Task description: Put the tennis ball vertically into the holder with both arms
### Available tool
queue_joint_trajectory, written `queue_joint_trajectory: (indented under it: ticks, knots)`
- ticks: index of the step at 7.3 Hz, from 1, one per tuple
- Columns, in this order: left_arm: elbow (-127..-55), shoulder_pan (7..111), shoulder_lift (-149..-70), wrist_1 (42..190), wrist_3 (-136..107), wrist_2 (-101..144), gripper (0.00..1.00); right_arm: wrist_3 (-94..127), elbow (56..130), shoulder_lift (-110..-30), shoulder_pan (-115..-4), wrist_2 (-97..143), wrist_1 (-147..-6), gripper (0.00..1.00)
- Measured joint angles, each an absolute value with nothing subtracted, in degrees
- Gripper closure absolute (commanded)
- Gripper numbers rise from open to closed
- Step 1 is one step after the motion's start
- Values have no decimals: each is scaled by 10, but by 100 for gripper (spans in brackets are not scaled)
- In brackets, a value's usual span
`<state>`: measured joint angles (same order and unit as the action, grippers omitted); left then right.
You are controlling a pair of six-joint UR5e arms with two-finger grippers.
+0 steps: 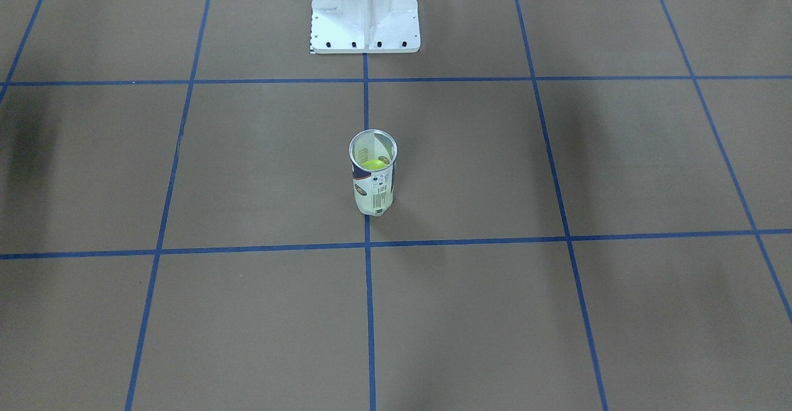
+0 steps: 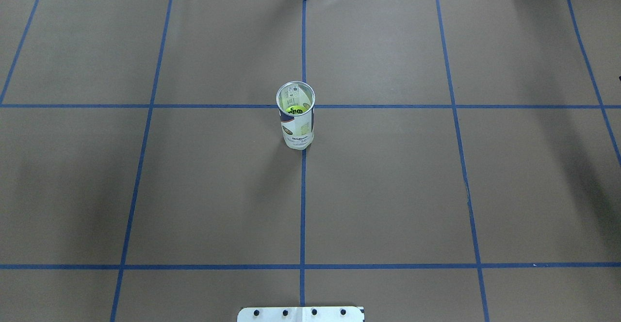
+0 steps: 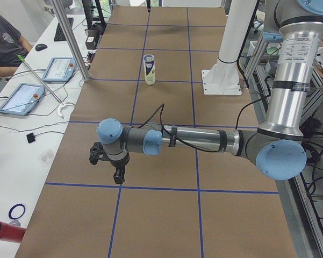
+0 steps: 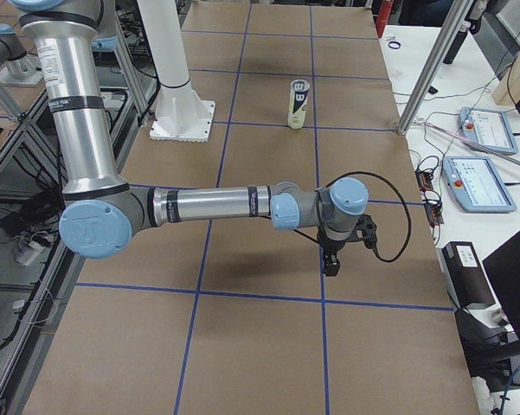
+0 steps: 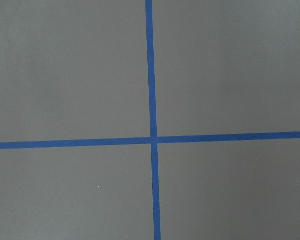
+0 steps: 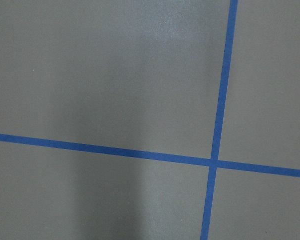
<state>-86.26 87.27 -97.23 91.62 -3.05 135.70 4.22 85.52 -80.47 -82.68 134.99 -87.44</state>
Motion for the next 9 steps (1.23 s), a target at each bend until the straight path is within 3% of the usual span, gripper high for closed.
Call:
queue_joint_trajectory:
  ticks: [9]
  knots:
    - [-862, 871, -967, 968, -27, 1356, 0, 43, 867, -826, -851, 1350, -874, 0]
